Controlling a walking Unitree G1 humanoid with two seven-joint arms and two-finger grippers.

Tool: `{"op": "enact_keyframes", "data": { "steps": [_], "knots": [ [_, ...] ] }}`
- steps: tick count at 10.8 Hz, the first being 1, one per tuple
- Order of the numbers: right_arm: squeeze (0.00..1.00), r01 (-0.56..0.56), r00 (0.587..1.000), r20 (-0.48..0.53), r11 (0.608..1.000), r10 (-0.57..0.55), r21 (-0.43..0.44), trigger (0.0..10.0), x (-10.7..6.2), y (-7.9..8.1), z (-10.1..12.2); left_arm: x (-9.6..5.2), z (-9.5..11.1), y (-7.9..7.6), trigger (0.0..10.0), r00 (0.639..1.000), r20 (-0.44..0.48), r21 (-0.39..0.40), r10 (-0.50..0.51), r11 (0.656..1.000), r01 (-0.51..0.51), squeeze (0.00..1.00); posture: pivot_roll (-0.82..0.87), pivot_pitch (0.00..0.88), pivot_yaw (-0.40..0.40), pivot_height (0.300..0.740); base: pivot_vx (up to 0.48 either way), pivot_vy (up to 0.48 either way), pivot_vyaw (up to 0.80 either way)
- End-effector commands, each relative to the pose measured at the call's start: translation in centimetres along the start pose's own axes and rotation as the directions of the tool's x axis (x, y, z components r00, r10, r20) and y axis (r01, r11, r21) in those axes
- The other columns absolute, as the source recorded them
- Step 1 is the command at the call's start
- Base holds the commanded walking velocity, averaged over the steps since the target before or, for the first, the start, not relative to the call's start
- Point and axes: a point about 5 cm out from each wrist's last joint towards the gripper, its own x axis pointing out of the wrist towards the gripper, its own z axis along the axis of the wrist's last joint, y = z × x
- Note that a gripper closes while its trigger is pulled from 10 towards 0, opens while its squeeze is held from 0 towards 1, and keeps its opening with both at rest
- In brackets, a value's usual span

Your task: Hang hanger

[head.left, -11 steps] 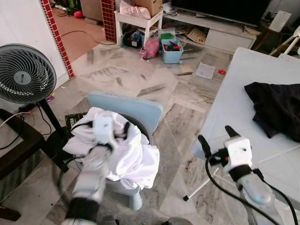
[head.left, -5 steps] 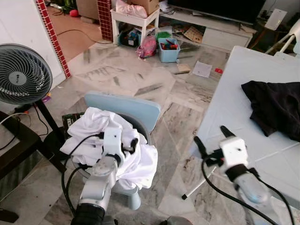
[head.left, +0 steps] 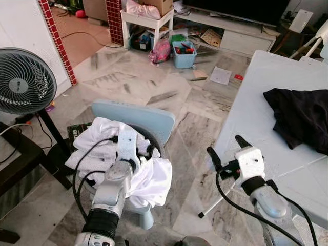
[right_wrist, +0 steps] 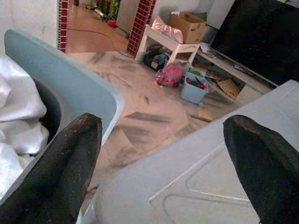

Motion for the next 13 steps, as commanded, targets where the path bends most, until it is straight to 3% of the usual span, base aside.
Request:
{"op": "enact_keyframes", "data": {
  "steps": [1, 4, 6, 7, 8, 9, 10, 13],
  "knots": [
    [0.00, -0.006, 1.000, -0.006, 1.000, 0.006, -0.007, 10.0, 0.1, 0.0, -0.2, 0.6, 0.3, -0.8, 10.0, 1.000, -0.020, -0.017, -0.016, 1.000, 0.016, 0.00, -0.08, 0.002, -0.060, 0.740, 0.000, 0.000, 0.00],
    [0.00, -0.026, 1.000, -0.001, 1.000, 0.026, -0.017, 10.0, 0.0, 0.4, -0.1, 1.3, 0.1, -2.1, 10.0, 0.996, -0.076, -0.056, -0.048, 0.997, 0.044, 0.00, -0.10, 0.002, -0.053, 0.740, 0.000, 0.000, 0.00],
    [0.00, -0.028, 1.000, -0.003, 1.000, 0.028, -0.014, 10.0, 0.1, 0.5, -0.2, 1.1, -0.7, -2.0, 10.0, 0.991, -0.125, -0.068, -0.048, 0.997, 0.040, 0.00, -0.09, 0.003, -0.052, 0.740, 0.000, 0.000, 0.00],
    [0.00, -0.034, 0.999, -0.002, 0.999, 0.034, -0.011, 10.0, 0.2, 0.6, -0.2, 1.1, -1.3, -1.8, 10.0, 0.986, -0.164, -0.110, -0.045, 0.994, 0.027, 0.00, -0.09, 0.001, -0.052, 0.740, 0.000, 0.000, 0.00],
    [0.00, -0.037, 0.999, -0.001, 0.999, 0.037, -0.011, 10.0, 0.2, 0.7, -0.2, 1.2, -1.6, -1.7, 9.5, 0.981, -0.184, -0.144, -0.055, 0.989, 0.029, 0.00, -0.09, 0.001, -0.051, 0.740, 0.000, 0.000, 0.00],
    [0.00, -0.039, 0.999, -0.002, 0.999, 0.039, -0.011, 10.0, 0.2, 0.7, -0.3, 1.2, -1.8, -1.6, 2.8, 0.981, -0.189, -0.163, -0.050, 0.986, 0.019, 0.00, -0.09, 0.002, -0.052, 0.740, 0.000, 0.000, 0.00],
    [0.00, -0.042, 0.999, -0.003, 0.999, 0.042, -0.012, 10.0, 0.2, 0.8, -0.3, 1.3, -1.8, -1.4, 0.0, 0.981, -0.190, -0.189, -0.043, 0.982, 0.007, 0.00, -0.09, 0.002, -0.052, 0.740, 0.000, 0.000, 0.00],
    [0.00, -0.041, 0.999, -0.003, 0.999, 0.041, -0.018, 10.0, 0.3, 0.7, -0.4, 1.6, -1.6, -1.2, 0.0, 0.981, -0.194, -0.205, -0.032, 0.979, -0.009, 0.00, -0.09, 0.000, -0.051, 0.740, 0.000, 0.000, 0.00]
  ]
}}
